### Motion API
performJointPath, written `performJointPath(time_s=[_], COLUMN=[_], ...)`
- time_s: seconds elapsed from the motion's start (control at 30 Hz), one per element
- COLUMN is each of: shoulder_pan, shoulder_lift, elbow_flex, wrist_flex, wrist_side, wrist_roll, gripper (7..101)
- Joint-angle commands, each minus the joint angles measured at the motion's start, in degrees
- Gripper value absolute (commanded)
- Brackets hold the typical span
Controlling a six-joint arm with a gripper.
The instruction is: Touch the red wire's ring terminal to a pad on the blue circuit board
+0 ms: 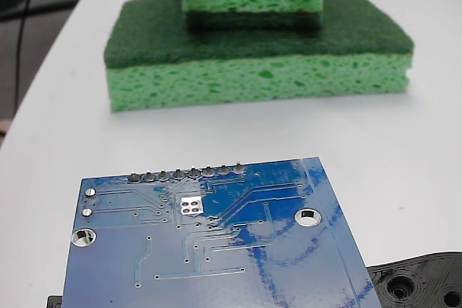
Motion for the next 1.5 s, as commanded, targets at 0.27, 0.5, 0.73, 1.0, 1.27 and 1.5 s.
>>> performJointPath(time_s=[0.27,0.5,0.73,1.0,1.27,1.5], shoulder_pan=[0.1,0.1,0.1,0.1,-0.1,-1.1], shoulder_lift=[0.1,0.1,0.1,0.1,0.1,0.0], elbow_flex=[-0.4,-0.4,-0.4,-0.4,-0.5,-3.5], wrist_flex=[-0.2,-0.2,-0.2,-0.2,-0.3,0.4], wrist_side=[1.8,1.8,1.8,2.4,3.7,5.6], wrist_roll=[1.2,1.2,1.2,1.8,2.3,3.9], gripper=[100.3,100.3,100.3,100.3,100.3,100.3])
